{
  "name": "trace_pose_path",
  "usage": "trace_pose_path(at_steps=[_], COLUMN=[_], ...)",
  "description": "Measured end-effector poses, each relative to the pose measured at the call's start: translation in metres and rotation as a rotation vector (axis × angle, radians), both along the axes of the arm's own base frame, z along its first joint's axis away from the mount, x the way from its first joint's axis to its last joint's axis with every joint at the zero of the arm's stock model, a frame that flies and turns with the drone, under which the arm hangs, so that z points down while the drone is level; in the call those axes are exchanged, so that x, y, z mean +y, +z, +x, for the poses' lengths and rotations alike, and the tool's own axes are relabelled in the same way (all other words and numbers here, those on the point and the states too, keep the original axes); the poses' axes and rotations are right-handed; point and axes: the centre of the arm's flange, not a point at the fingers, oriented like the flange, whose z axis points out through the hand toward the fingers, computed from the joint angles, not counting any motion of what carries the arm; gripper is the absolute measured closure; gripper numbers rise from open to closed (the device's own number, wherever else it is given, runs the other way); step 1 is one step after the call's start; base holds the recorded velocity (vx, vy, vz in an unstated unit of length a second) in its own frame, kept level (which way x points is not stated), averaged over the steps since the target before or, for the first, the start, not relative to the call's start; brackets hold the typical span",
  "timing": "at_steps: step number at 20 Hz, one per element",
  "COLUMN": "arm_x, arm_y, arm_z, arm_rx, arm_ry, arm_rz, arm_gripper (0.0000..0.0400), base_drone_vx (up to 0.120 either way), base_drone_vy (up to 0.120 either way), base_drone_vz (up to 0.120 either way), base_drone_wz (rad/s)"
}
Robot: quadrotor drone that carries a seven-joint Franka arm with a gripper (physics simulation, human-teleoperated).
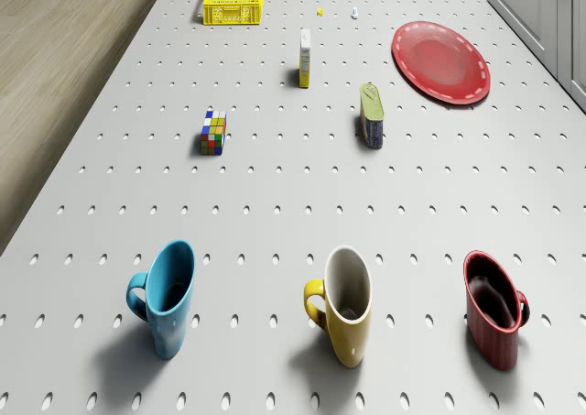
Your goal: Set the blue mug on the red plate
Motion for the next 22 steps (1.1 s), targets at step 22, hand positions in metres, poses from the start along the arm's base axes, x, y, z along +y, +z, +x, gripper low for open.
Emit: trace_pose_path(at_steps=[22], arm_x=[-0.052], arm_y=[-0.177], arm_z=[0.005], arm_rx=[0.004], arm_ry=[-0.073], arm_rz=[-2.344], arm_gripper=[0.0], base_drone_vx=[0.0], base_drone_vy=[0.0], base_drone_vz=[0.0], base_drone_wz=[0.0])
